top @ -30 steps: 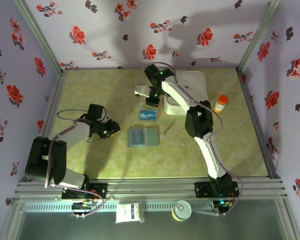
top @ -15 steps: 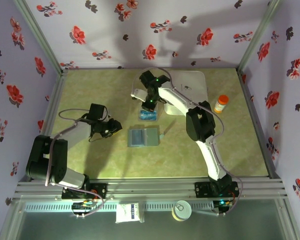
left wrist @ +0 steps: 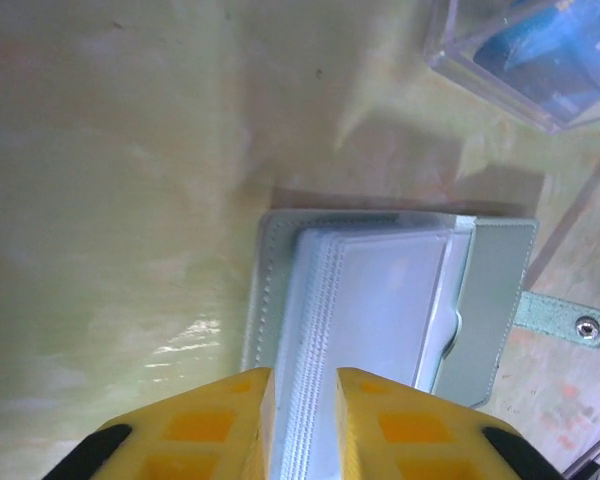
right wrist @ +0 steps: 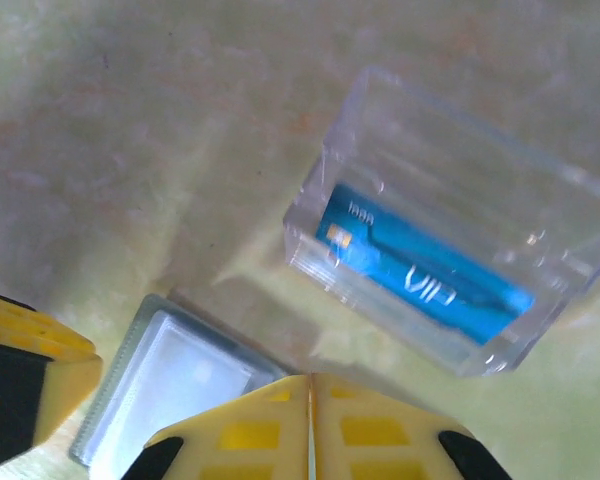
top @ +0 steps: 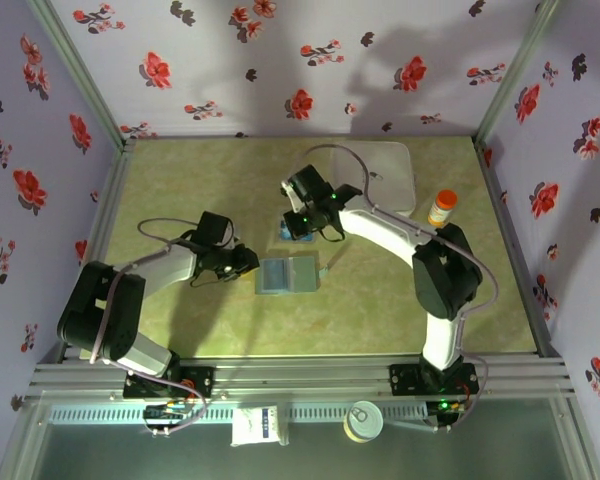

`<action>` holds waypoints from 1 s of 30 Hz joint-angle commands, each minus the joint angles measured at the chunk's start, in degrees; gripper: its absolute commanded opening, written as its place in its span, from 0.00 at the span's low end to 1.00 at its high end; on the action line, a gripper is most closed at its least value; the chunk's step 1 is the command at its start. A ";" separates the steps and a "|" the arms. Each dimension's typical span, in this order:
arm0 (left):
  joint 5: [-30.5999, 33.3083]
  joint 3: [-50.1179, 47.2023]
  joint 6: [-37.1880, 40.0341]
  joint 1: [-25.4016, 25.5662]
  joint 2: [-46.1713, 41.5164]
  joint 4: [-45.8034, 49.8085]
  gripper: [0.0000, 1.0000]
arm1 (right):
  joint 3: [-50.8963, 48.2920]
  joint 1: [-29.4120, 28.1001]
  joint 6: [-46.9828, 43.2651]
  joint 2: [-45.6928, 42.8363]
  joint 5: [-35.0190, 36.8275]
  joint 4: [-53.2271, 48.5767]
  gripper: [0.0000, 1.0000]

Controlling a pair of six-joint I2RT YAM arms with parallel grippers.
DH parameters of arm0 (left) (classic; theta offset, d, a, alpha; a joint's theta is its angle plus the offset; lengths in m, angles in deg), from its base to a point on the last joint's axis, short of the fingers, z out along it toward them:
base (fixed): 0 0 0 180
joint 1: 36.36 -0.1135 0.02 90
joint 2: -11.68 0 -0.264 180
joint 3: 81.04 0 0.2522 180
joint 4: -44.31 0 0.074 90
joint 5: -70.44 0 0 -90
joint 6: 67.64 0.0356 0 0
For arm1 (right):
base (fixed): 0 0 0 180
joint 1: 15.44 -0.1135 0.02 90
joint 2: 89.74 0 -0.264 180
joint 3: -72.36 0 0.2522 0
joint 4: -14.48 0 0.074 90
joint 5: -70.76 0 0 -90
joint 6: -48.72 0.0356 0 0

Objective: Take the credit cards out of the card holder

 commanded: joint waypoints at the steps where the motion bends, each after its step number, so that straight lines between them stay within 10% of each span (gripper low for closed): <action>1: 0.21 0.25 -1.11 1.07 0.62 -0.46 0.21 | -5.90 -0.90 15.02 -2.63 -3.00 7.99 0.10; 30: 5.74 0.50 0.94 3.46 3.44 4.15 0.05 | -11.51 -4.55 30.88 4.25 -16.55 14.76 0.25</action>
